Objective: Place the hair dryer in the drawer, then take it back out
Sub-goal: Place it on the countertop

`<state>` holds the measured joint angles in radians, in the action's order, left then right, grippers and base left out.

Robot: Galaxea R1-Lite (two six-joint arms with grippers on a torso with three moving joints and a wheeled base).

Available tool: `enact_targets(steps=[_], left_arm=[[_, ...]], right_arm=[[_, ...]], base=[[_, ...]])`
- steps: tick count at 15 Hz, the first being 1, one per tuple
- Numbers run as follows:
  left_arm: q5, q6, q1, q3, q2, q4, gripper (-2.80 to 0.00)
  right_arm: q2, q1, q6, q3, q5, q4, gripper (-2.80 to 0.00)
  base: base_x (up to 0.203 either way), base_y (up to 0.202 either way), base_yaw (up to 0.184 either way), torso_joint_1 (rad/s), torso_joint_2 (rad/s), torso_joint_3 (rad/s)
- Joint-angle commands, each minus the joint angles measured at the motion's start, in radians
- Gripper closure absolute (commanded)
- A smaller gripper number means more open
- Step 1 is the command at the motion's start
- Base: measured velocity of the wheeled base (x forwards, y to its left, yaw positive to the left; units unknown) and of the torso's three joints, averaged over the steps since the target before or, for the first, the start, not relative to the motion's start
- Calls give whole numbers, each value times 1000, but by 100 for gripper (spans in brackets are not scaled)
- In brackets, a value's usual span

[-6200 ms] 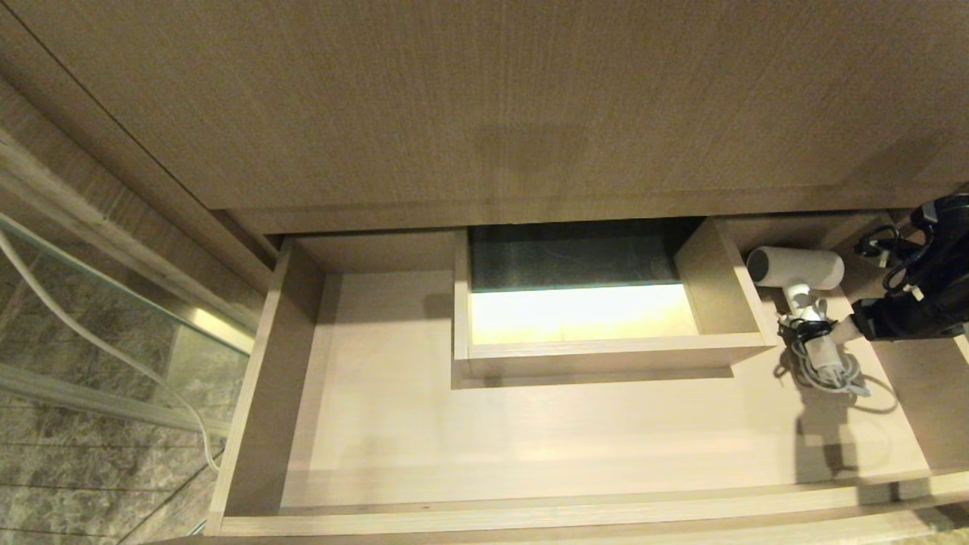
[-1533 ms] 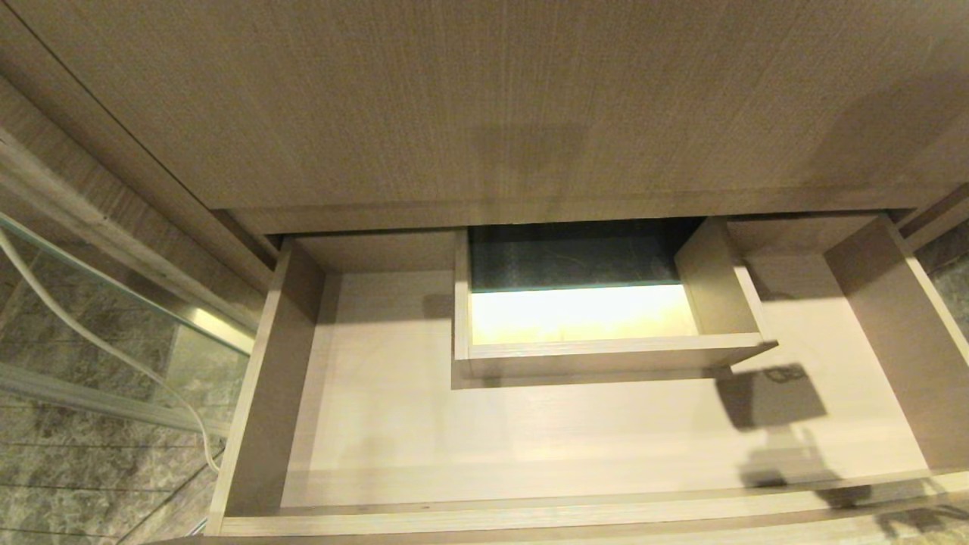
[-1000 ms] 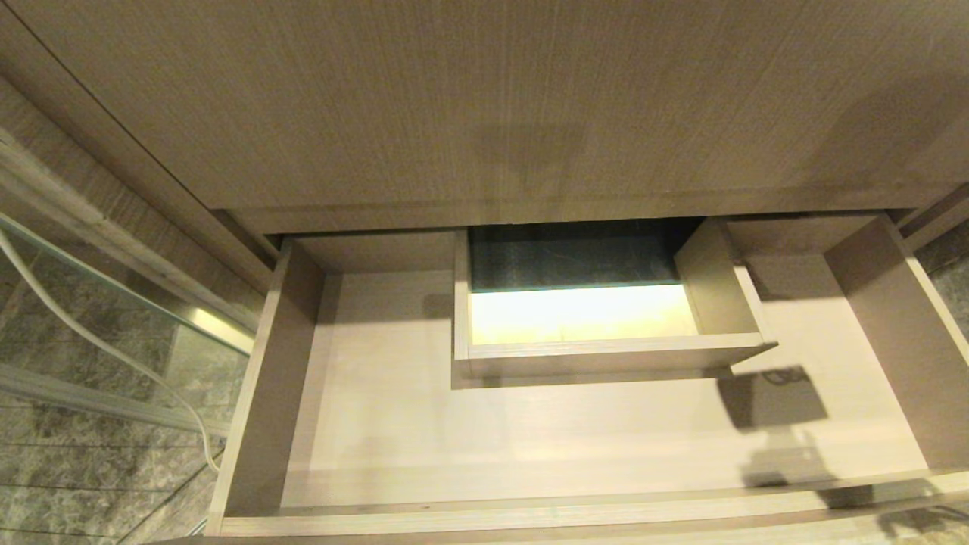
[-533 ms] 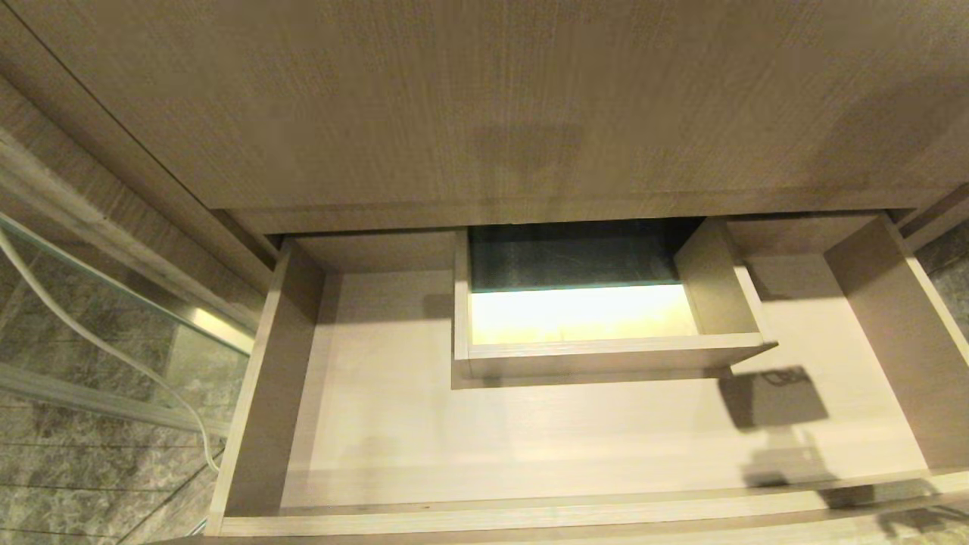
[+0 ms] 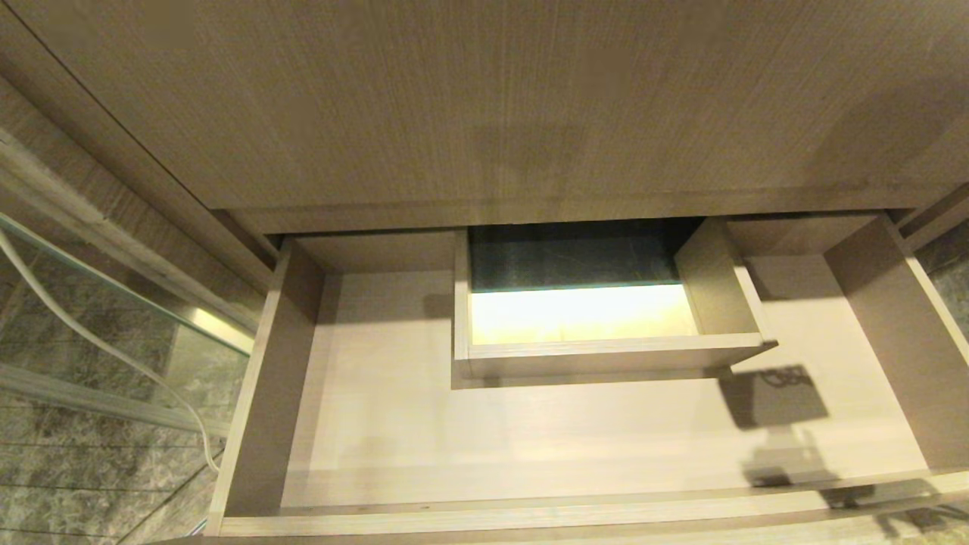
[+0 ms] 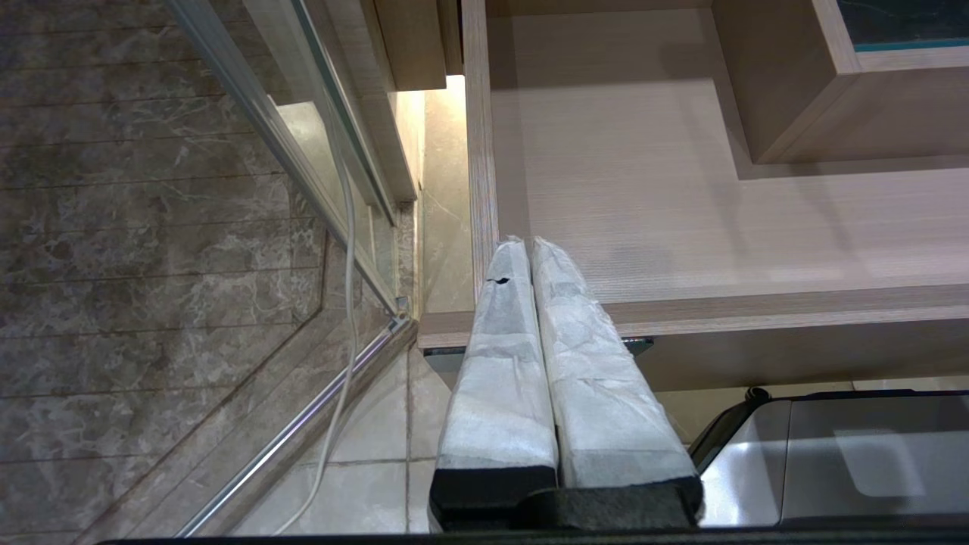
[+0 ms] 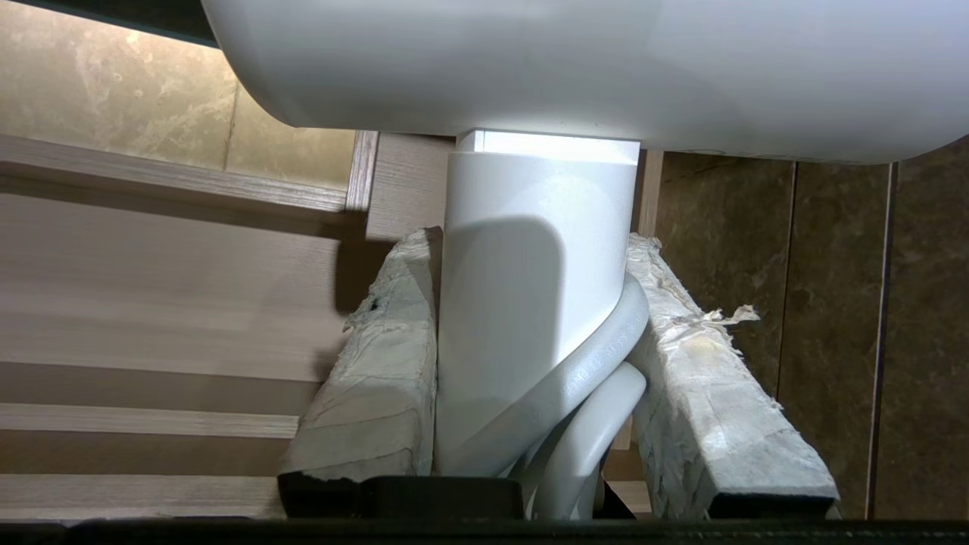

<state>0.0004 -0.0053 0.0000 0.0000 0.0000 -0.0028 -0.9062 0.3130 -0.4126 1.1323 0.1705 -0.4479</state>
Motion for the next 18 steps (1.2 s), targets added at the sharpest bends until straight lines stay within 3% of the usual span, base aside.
enact_targets(steps=[1,7,18], left_arm=[[1,-1,0,0,1,0,0],[1,-1,0,0,2,0,0],[1,-1,0,0,2,0,0]], right_arm=[[-2,0,-3,0,1,-2,0],[3,0,-2,-3,1,1,0],[10,0,-2,-11,1,22,0]], base=[[0,0,0,12,-32,-16],[0,0,0,213,-151,-130],[0,0,0,172,-521,-197]])
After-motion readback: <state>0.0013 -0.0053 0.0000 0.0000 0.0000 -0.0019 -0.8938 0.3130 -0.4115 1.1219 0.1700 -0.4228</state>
